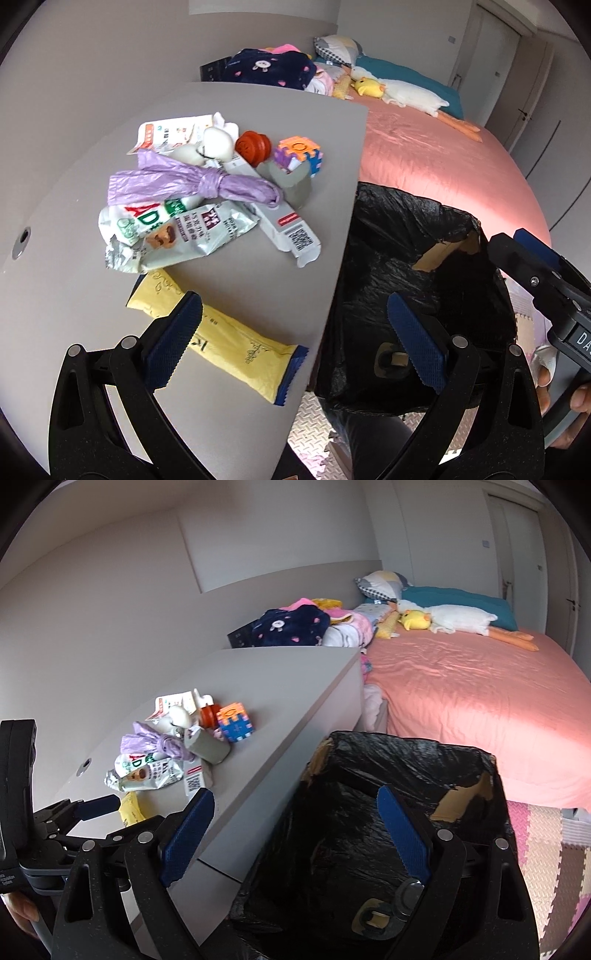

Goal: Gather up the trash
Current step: 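Move the left tool to the yellow snack wrapper and grasp it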

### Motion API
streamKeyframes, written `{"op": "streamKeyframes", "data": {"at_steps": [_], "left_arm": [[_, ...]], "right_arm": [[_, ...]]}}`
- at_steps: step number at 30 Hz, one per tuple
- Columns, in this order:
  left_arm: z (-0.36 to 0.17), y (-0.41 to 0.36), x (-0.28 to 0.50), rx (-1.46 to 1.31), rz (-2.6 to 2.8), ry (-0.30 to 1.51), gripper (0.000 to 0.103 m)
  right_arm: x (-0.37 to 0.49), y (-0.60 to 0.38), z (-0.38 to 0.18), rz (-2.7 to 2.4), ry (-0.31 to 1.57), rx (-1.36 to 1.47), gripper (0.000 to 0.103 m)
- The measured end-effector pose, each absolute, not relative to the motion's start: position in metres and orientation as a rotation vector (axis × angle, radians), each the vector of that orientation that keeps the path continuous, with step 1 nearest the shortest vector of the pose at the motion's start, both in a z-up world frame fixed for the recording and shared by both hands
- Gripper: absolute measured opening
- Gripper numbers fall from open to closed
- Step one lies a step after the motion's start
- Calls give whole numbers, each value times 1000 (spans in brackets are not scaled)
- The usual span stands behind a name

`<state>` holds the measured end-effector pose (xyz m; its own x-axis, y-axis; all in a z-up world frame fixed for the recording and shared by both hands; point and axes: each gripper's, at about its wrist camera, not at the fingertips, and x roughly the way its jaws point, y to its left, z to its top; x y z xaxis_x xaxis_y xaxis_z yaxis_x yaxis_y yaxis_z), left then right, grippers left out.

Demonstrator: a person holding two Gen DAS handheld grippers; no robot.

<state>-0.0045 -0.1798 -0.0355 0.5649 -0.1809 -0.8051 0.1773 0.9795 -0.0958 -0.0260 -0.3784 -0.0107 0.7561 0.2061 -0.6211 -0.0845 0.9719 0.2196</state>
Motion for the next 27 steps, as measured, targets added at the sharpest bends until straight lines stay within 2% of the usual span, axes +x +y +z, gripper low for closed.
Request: {"op": "streamKeyframes", "data": {"at_steps": [9,15,20,27], "left_arm": [[-57,-124,-3,-159,-57,1030,97],[-65,-116,1,-210,20,1063,96],[-75,-111,7,-249,36,1102,86],[-81,-113,8,-197,90,1114,79]], "right_arm": [[-16,-341,-17,245,712,157,90],[-16,-329,-18,272,715,142,90],[-15,-324,-19,281,718,134,90],[-14,-322,-21,286,723,132,90]]}}
